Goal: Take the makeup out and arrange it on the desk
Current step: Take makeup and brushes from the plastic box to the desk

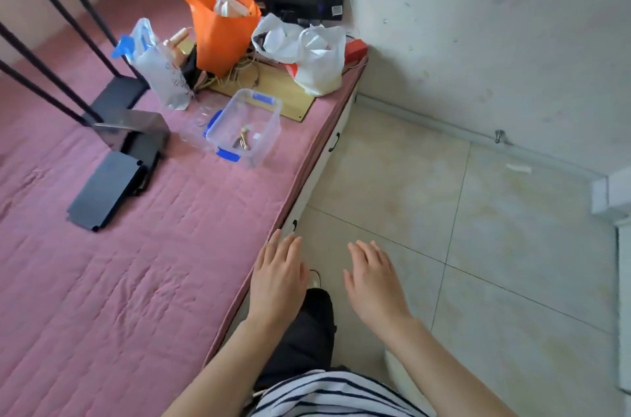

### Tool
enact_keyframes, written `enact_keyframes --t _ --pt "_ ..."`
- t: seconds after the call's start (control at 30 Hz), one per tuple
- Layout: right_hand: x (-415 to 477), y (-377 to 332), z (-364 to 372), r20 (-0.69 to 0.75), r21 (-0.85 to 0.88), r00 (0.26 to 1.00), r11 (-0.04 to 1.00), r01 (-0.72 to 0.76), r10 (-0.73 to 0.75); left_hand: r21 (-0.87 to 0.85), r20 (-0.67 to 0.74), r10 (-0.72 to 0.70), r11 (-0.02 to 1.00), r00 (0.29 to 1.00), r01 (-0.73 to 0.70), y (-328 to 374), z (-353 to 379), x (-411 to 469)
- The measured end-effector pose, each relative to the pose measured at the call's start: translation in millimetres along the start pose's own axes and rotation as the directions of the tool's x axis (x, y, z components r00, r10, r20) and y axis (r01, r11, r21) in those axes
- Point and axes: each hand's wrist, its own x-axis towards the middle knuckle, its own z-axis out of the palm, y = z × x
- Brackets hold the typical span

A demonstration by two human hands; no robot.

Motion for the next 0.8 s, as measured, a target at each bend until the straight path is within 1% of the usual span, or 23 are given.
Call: enact_keyframes --t 0.1,0.23,0.3,0.43,0.57,0.67,0.8 --pt "45 0 -11 -0.023 0.004 0.999 0.999 -0.043 0.043 -0.003 -0.003 0.043 0.999 0.999 -0.043 -6 0 58" --pt "105 -2 -32 -0.057 0.02 0.996 0.998 -0.063 0.064 -0.019 -0.008 0.112 0.993 0.994 -0.113 -14 -5 129" --pt "132 -1 -42 -0.066 0.03 0.995 0.997 -0.066 0.068 -0.013 -0.009 0.12 0.993 0.993 -0.12 -19 -5 161" --pt "176 4 -54 -0.099 0.036 0.992 0.996 -0.08 0.083 -0.006 0.022 0.069 0.998 0.997 -0.069 -23 -8 211" --pt "220 13 -64 -0.069 0.041 0.996 0.998 -0.048 0.051 -0.007 0.042 0.03 1.0 0.999 -0.03 -22 -2 249" --pt "254 23 -72 -0.043 0.015 0.999 1.0 0.002 -0.001 -0.008 0.045 -0.009 1.0 0.999 0.01 -17 3 273" --pt "303 40 -90 0.045 -0.007 0.994 0.995 0.098 -0.098 -0.011 0.046 -0.089 0.996 0.995 0.09 -5 17 304"
